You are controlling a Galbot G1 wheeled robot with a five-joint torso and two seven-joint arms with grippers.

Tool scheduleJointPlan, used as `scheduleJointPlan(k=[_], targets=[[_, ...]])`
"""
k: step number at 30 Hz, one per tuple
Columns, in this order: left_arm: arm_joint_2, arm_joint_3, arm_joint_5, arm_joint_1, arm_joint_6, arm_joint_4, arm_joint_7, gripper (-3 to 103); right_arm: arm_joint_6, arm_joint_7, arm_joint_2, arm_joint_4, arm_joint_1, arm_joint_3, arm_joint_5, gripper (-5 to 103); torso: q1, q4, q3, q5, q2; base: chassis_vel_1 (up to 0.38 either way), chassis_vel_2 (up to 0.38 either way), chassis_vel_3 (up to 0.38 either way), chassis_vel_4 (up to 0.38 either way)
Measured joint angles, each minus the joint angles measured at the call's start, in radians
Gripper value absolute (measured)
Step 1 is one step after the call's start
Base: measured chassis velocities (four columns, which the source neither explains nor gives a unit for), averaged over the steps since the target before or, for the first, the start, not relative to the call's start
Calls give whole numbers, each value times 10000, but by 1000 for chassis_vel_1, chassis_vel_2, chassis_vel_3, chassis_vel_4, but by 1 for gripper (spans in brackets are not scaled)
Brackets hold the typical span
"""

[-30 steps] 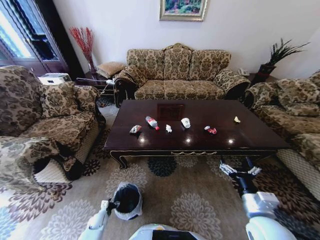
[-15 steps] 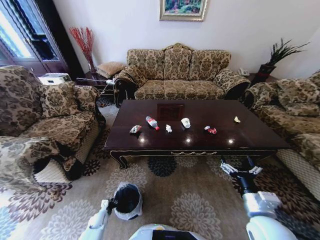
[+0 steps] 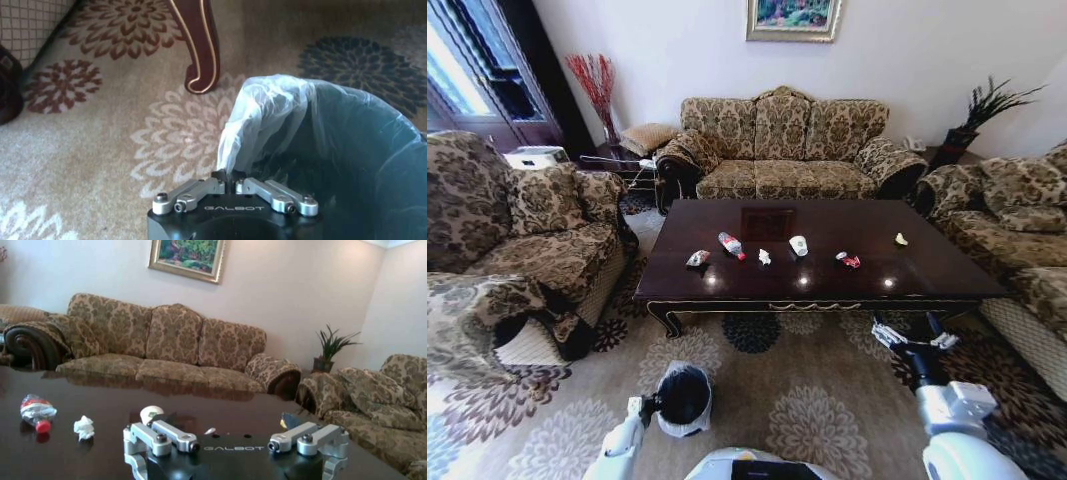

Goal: Move to the front of the table and place the trash on the table into the trash bin.

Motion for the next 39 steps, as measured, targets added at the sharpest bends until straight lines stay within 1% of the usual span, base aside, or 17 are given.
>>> scheduleJointPlan(k=[4, 10, 11, 12, 14, 16, 17, 18, 19, 20, 21, 24, 25, 30, 32, 34, 39], targets=[[29, -48, -43, 112, 23, -231, -6, 3, 1, 31, 41, 37, -18, 18, 3, 100, 0, 4, 0, 0, 0, 0, 0, 0, 0], [212, -439, -416, 904, -423, -2454, -178, 3, -149, 82, -98, 165, 24, 116, 228, 100, 0, 0, 0, 1, 0, 0, 0, 0, 0], [212, -439, -416, 904, -423, -2454, -178, 3, -149, 82, -98, 165, 24, 116, 228, 100, 0, 0, 0, 1, 0, 0, 0, 0, 0], [389, -607, -756, 1406, -352, -3713, -189, 3, -215, 83, -192, 178, 88, 119, 305, 100, 0, 5, 0, 12, 0, 0, 0, 0, 0], [435, -662, -848, 1561, -332, -4051, -188, 3, -232, 83, -220, 178, 109, 118, 319, 100, 0, 3, 0, 15, 0, 0, 0, 0, 0], [512, -957, -1089, 2179, -265, -5409, -170, 3, -259, 79, -295, 174, 160, 88, 330, 100, 0, -1, 0, -8, 0, 0, 0, 0, 0], [551, -1283, -1258, 2635, -193, -6372, -165, 3, -266, 59, -330, 170, 172, 62, 331, 100, 0, 1, 0, 0, 0, 0, 0, 0, 0], [551, -1283, -1258, 2635, -193, -6372, -165, 3, -266, 59, -330, 170, 172, 62, 331, 100, 0, 1, 0, 0, 0, 0, 0, 0, 0], [608, -1688, -1402, 3129, -102, -7317, -160, 3, -279, 35, -361, 170, 177, 48, 331, 100, 0, 3, 0, 12, 0, 0, 0, 0, 0], [647, -1978, -1448, 3485, -81, -8014, -130, 3, -283, 18, -391, 169, 181, 37, 331, 100, -1, 6, 0, 3, 0, 0, 0, 0, 0], [647, -1978, -1448, 3485, -81, -8014, -130, 3, -283, 18, -391, 169, 181, 37, 331, 100, -1, 6, 0, 3, 0, 0, 0, 0, 0], [755, -2627, -1899, 4159, -58, -9344, -46, 3, -284, -18, -426, 133, 220, 30, 333, 100, -1, 5, -1, -1, 0, 0, 0, 0, 0], [755, -2627, -1899, 4159, -58, -9344, -46, 3, -284, -18, -426, 133, 220, 30, 333, 100, -1, 5, -1, -1, 0, 0, 0, 0, 0], [813, -3540, -2632, 4236, 700, -11741, -223, 3, -314, -60, -430, 97, 260, 35, 340, 100, -1, 3, 0, 1, 0, 0, 0, 0, 0], [866, -3648, -2689, 4134, 802, -12139, -283, 3, -326, -62, -431, 91, 273, 40, 339, 100, -1, 0, -1, 2, 0, 0, 0, 0, 0], [1043, -3679, -3017, 3770, 1053, -13059, -710, 3, -302, -60, -431, 60, 321, 72, 340, 100, -1, 0, -1, 5, 0, 0, 0, 0, 0], [1036, -3189, -3561, 3355, 1457, -13667, -1479, 3, -193, -123, -416, 151, 360, 244, 506, 100, 0, -3, 0, 3, 0, 0, 0, 0, 0]])
